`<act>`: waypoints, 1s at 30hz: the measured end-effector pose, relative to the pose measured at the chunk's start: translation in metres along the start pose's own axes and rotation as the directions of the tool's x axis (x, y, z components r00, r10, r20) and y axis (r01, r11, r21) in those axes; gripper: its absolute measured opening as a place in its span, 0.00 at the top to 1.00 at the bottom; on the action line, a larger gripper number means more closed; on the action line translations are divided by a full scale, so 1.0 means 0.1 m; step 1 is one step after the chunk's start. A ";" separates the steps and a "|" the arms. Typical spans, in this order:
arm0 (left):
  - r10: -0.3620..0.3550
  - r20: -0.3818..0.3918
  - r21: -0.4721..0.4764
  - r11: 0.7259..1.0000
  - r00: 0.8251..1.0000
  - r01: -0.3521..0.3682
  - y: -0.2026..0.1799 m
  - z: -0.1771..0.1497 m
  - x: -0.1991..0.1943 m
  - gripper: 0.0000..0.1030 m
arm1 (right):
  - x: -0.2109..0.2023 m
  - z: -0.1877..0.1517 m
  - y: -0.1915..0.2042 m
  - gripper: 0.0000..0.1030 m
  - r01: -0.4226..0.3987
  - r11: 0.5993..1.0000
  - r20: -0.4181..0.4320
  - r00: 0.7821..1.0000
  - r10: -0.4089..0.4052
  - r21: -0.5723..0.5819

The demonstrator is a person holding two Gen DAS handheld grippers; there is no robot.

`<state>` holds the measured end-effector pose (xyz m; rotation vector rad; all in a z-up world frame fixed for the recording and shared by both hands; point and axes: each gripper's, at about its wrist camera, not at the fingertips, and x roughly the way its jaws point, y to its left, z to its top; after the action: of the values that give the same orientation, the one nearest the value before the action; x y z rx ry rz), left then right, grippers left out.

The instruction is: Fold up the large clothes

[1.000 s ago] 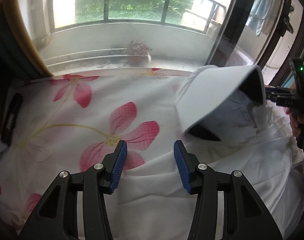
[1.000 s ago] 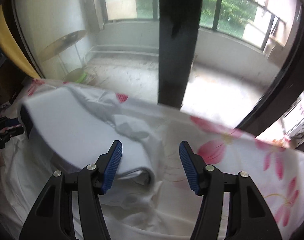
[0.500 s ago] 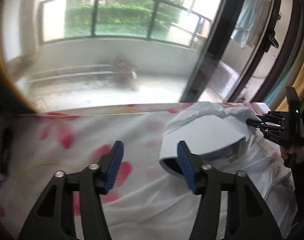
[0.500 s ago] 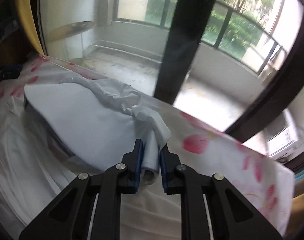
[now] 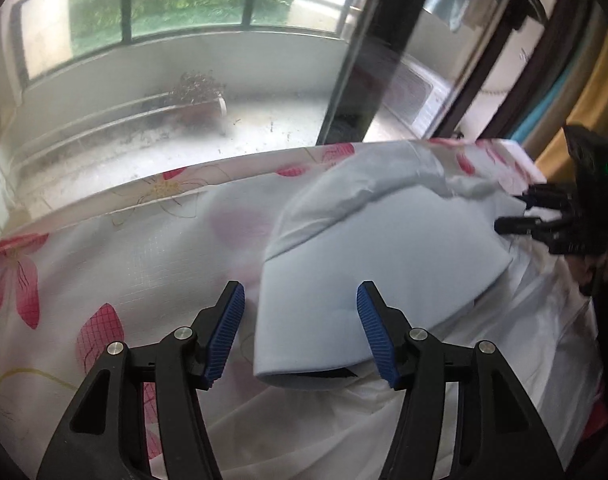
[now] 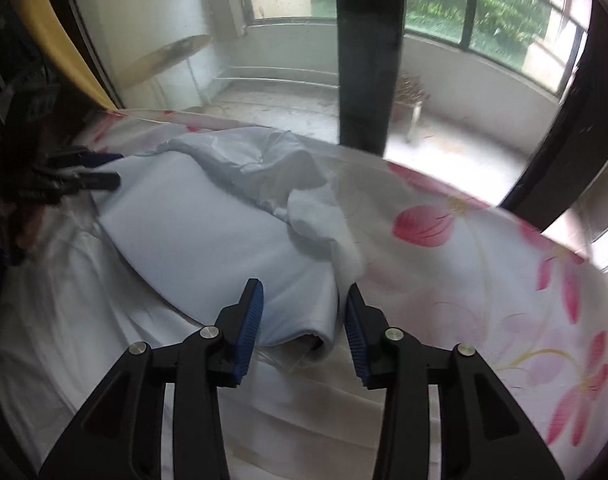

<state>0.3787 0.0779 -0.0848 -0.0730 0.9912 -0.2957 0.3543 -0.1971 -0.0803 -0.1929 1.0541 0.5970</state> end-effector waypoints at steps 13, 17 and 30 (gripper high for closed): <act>0.075 0.145 0.040 0.996 0.987 -0.082 -0.23 -0.09 -0.31 0.86 | -0.32 -0.06 0.62 0.83 0.418 0.878 0.259 0.897 -0.359 -0.232; 0.094 0.234 0.072 0.991 0.968 -0.113 -0.36 -0.18 -0.51 0.87 | -0.35 -0.23 0.68 0.73 0.419 0.873 0.233 0.901 -0.366 -0.250; 0.084 0.320 0.194 0.969 0.944 -0.152 -0.73 -0.75 -0.94 0.87 | -0.68 -0.77 0.86 0.71 0.314 0.929 0.248 0.932 -0.263 -0.197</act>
<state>0.2523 0.0398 -0.0356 0.1358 0.6428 -0.2700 0.2244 -0.1839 -0.0489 -0.4727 0.7222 0.4590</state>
